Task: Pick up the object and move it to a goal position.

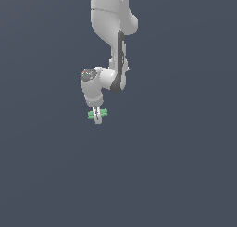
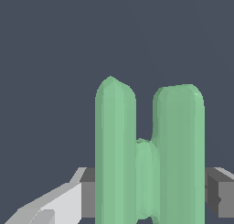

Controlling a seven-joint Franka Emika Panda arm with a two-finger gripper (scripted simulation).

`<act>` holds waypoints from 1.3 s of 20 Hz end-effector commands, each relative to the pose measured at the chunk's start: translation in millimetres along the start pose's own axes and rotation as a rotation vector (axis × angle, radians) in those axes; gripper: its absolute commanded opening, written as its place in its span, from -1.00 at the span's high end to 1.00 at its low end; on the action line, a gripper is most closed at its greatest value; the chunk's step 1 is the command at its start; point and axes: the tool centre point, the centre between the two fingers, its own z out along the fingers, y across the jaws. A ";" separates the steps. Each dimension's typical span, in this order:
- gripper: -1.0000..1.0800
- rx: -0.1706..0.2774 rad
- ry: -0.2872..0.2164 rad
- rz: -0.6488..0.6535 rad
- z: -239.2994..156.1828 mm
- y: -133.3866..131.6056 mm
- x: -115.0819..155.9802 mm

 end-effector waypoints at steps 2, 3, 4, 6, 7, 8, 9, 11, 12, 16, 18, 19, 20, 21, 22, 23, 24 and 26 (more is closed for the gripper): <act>1.00 -0.001 0.000 0.000 1.0 0.2 0.1; 1.00 -0.001 0.000 0.000 1.0 0.2 0.1; 1.00 -0.001 0.000 0.000 1.0 0.2 0.1; 1.00 -0.001 0.000 0.000 1.0 0.2 0.1; 1.00 -0.001 0.000 0.000 1.0 0.2 0.1; 1.00 -0.001 0.000 0.000 1.0 0.2 0.1; 1.00 0.001 0.000 0.000 0.1 -0.4 0.1; 1.00 0.001 0.000 0.000 -0.6 -1.0 -0.6; 1.00 0.001 0.000 0.000 -1.6 -1.9 -1.5; 1.00 0.001 0.000 0.000 -9.2 -8.4 -8.7; 1.00 0.001 0.000 0.000 -15.3 -13.6 -14.4; 1.00 0.001 0.000 0.000 -18.9 -16.7 -17.8; 1.00 0.001 0.000 0.000 -22.9 -20.1 -21.5; 1.00 0.001 0.000 0.000 -27.3 -23.9 -25.6; 1.00 0.001 0.001 0.001 -31.9 -27.8 -29.8; 1.00 0.001 0.001 0.001 -37.1 -32.3 -34.6; 1.00 0.001 0.001 0.001 -42.7 -37.1 -39.8; 1.00 0.000 0.001 0.001 -55.1 -47.7 -51.2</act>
